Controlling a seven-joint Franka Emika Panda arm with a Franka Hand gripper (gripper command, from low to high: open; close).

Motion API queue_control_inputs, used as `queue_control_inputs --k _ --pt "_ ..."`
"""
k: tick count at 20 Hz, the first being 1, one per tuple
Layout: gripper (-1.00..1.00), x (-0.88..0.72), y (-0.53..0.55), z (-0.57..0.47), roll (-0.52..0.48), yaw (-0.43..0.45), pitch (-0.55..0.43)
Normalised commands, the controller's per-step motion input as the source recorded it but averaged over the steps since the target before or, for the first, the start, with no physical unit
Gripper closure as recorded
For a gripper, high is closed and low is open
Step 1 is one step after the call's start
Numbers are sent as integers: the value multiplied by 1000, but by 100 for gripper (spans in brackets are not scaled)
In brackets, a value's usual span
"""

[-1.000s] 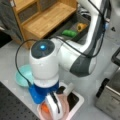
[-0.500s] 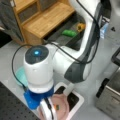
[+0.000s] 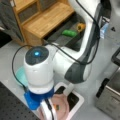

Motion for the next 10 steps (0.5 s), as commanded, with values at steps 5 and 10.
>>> queue_control_inputs --k 5,10 --pt "-100 326 152 86 -242 -117 236" --pt "-100 309 127 68 -278 -73 229"
